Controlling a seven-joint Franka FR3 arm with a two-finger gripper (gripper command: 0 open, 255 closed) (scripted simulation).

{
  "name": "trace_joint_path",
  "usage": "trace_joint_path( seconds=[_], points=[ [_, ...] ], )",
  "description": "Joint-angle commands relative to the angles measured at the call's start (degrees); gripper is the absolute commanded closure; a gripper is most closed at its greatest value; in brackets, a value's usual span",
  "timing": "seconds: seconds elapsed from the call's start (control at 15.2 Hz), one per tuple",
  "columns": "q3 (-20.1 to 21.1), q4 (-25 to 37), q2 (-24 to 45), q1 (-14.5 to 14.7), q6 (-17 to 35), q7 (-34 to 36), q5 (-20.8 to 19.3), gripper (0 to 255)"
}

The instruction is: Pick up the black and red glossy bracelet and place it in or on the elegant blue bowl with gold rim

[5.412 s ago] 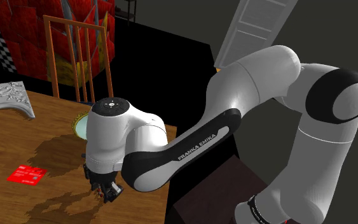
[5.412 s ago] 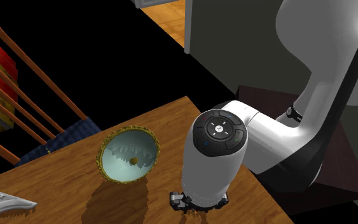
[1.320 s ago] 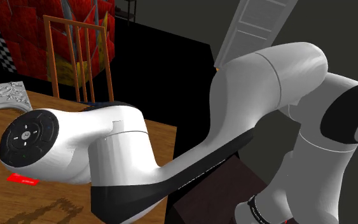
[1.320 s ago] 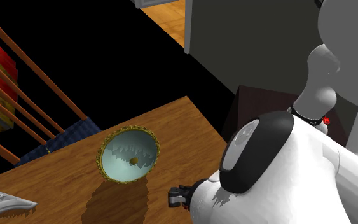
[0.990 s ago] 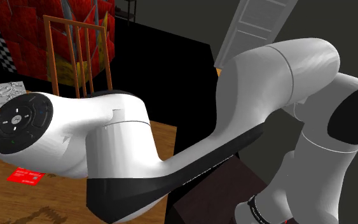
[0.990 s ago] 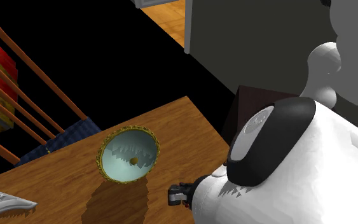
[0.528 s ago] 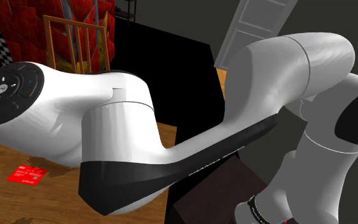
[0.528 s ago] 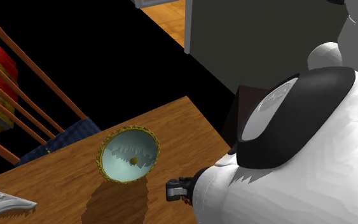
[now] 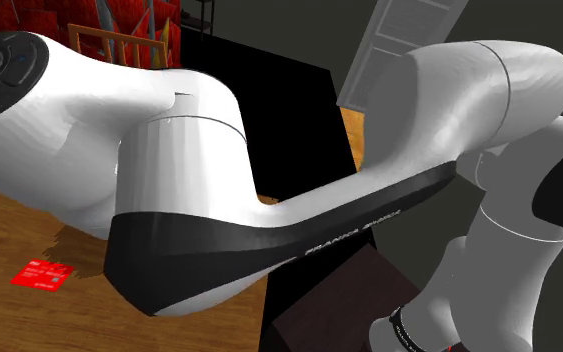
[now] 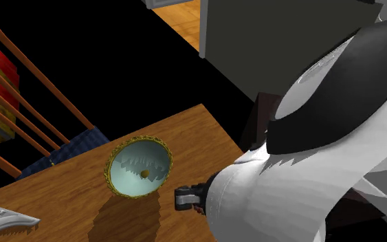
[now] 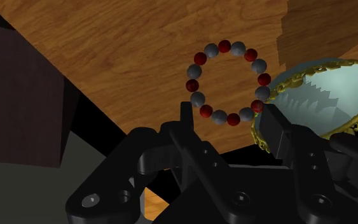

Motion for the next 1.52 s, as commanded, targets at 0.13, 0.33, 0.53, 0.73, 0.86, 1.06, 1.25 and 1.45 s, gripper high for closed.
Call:
trace_joint_path(
  seconds=[0.13, 0.33, 0.53, 0.73, 0.86, 1.06, 1.25, 1.45],
  points=[
    [-1.65, 3.82, 2.27, -1.67, -0.16, -4.02, -1.49, 255],
    [-3.06, 7.95, 4.94, -2.65, -0.49, -7.30, -2.91, 255],
    [-4.47, 13.06, 8.18, -3.26, -1.17, -10.67, -4.39, 255],
    [-5.93, 19.43, 12.09, -3.42, -2.28, -14.25, -5.91, 255],
    [-6.93, 24.61, 15.18, -3.21, -3.35, -16.84, -6.95, 255],
    [-7.65, 26.87, 17.40, -3.34, -2.82, -18.04, -7.65, 255],
    [-7.64, 24.36, 17.29, -3.96, -0.77, -16.99, -7.71, 255],
    [-7.67, 22.11, 17.33, -4.47, 1.18, -15.99, -7.86, 255]
  ],
)
